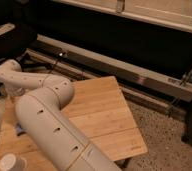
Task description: Place the eraser on the white sponge
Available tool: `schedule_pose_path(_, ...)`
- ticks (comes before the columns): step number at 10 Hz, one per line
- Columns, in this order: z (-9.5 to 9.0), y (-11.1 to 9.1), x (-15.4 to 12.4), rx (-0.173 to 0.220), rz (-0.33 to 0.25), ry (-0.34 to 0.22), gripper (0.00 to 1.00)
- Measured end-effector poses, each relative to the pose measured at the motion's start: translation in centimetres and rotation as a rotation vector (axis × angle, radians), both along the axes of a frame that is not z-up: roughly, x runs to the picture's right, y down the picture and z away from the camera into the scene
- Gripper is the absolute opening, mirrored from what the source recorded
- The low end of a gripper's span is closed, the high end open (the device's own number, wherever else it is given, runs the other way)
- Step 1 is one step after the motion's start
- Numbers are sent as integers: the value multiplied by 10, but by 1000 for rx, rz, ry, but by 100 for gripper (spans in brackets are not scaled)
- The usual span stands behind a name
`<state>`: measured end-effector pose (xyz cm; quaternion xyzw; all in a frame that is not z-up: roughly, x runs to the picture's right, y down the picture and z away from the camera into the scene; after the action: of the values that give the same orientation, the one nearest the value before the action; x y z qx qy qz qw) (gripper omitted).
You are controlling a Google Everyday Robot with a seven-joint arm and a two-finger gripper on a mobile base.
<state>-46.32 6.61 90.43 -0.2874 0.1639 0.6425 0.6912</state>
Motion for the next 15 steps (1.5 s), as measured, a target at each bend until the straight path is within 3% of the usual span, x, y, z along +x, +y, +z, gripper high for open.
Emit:
schedule_pose_path(4,4,4,11,0,-40,29,65)
schedule_pose_path(12,6,14,-1,-45,-8,1,65)
schedule_pose_path(15,10,21,6,-69,-16,20,65)
